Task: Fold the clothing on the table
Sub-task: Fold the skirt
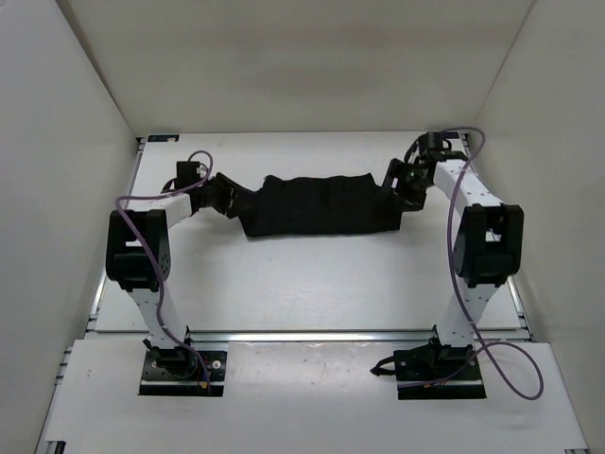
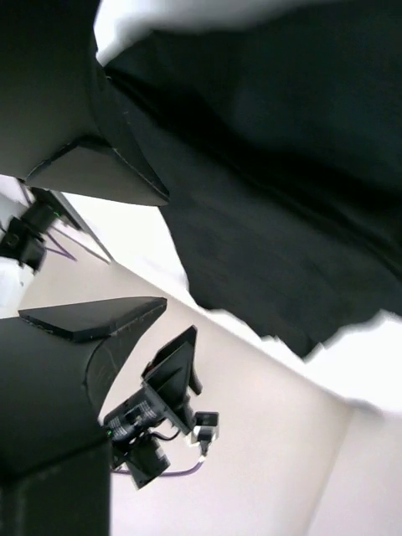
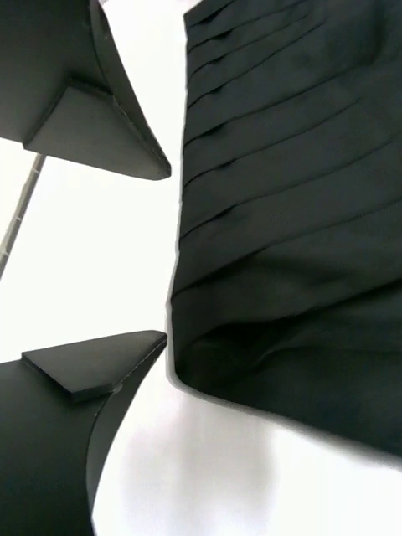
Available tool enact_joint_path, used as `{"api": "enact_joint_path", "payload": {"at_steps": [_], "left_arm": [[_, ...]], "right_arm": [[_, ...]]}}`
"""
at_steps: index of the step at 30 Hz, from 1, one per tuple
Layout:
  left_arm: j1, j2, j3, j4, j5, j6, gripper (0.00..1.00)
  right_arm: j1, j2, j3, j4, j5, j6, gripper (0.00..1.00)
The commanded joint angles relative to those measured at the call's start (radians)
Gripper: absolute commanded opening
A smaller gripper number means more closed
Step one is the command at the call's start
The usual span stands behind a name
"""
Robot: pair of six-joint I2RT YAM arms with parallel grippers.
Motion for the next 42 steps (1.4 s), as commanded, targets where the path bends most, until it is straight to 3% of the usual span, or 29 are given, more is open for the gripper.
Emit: {"api": "enact_joint_path", "payload": {"at_steps": [1, 4, 7, 16, 17, 18, 19, 20, 22, 26, 31, 33, 38, 42], "left_arm": [[-0.009, -0.124, -0.089, -0.026, -0.050, 0.059, 0.59], [-0.026, -0.153, -0.086, -0.192, -0.216, 0.171, 0.61], [-0.044, -0.164, -0.102, -0.235, -0.316, 0.183, 0.62], [-0.136, -0.051, -0.096, -0.260, -0.406, 0.166, 0.65], [-0.146, -0.044, -0.096, -0.246, -0.413, 0.156, 0.65], [-0.147, -0.032, -0.099, -0.235, -0.417, 0.153, 0.55], [-0.147, -0.023, -0.096, -0.214, -0.420, 0.156, 0.39], [-0.152, -0.017, -0.096, -0.209, -0.405, 0.159, 0.00], [-0.161, -0.006, -0.077, -0.237, -0.408, 0.180, 0.00], [-0.217, -0.050, -0.133, -0.225, -0.341, 0.211, 0.00], [-0.368, -0.135, -0.257, -0.163, -0.318, 0.164, 0.00], [-0.397, -0.171, -0.350, -0.064, -0.322, 0.112, 0.00], [-0.414, -0.147, -0.344, -0.069, -0.313, 0.070, 0.00], [-0.411, -0.152, -0.334, -0.036, -0.324, 0.047, 0.00]], "right_arm": [[-0.082, -0.123, -0.165, 0.162, 0.001, 0.045, 0.71], [-0.129, -0.127, -0.262, 0.218, -0.047, 0.077, 0.71], [-0.139, -0.133, -0.333, 0.274, -0.073, 0.109, 0.70], [-0.088, -0.005, -0.306, 0.304, -0.070, 0.187, 0.65], [-0.084, 0.002, -0.312, 0.305, -0.085, 0.198, 0.57], [-0.073, 0.020, -0.304, 0.305, -0.111, 0.206, 0.22], [-0.077, 0.043, -0.309, 0.313, -0.121, 0.200, 0.00], [-0.064, 0.043, -0.312, 0.311, -0.145, 0.192, 0.00], [-0.074, 0.048, -0.328, 0.296, -0.177, 0.163, 0.00], [-0.152, -0.038, -0.385, 0.198, -0.098, 0.083, 0.00], [-0.243, -0.130, -0.396, 0.016, 0.169, -0.075, 0.00], [-0.237, -0.201, -0.410, -0.021, 0.235, -0.092, 0.00], [-0.079, -0.302, -0.289, -0.126, 0.347, -0.072, 0.00], [0.210, -0.314, -0.128, -0.123, 0.355, -0.015, 0.00]]}}
